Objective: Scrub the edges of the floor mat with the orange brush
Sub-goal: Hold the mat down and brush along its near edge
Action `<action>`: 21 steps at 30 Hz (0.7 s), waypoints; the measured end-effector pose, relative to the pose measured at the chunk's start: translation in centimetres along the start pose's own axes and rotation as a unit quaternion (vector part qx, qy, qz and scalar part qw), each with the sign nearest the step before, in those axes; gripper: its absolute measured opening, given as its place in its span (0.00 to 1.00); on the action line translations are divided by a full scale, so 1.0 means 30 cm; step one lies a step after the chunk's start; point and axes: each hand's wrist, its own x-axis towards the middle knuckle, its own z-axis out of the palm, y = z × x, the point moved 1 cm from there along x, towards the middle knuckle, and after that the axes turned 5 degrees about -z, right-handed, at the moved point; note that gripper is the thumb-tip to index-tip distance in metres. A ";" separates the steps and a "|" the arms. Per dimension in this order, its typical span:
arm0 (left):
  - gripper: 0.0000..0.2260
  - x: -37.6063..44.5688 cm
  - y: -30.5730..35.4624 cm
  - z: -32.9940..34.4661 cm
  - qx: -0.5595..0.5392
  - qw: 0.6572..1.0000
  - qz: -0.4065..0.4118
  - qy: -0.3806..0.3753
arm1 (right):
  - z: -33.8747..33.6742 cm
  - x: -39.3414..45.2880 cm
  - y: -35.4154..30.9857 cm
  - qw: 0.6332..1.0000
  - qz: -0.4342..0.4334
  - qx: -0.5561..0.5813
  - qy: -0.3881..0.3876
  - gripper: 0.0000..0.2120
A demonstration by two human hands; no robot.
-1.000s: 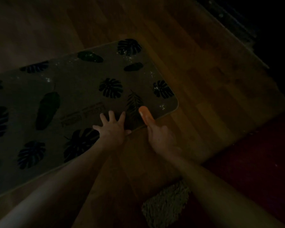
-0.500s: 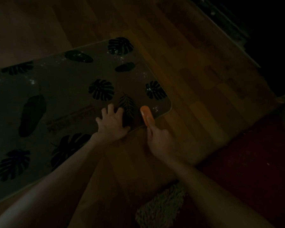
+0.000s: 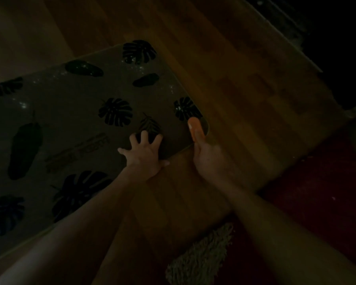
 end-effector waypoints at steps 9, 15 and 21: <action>0.38 -0.009 -0.010 0.005 -0.006 0.999 0.003 0.034 | 0.064 -0.097 -0.063 0.994 -0.098 0.025 -0.039 0.31; 0.39 -0.016 -0.023 0.009 -0.007 0.999 0.004 0.035 | -0.076 0.086 0.112 1.000 0.015 -0.004 -0.020 0.30; 0.39 -0.011 -0.020 0.009 -0.014 0.999 0.007 0.036 | -0.026 0.057 0.063 1.000 -0.020 -0.012 0.006 0.26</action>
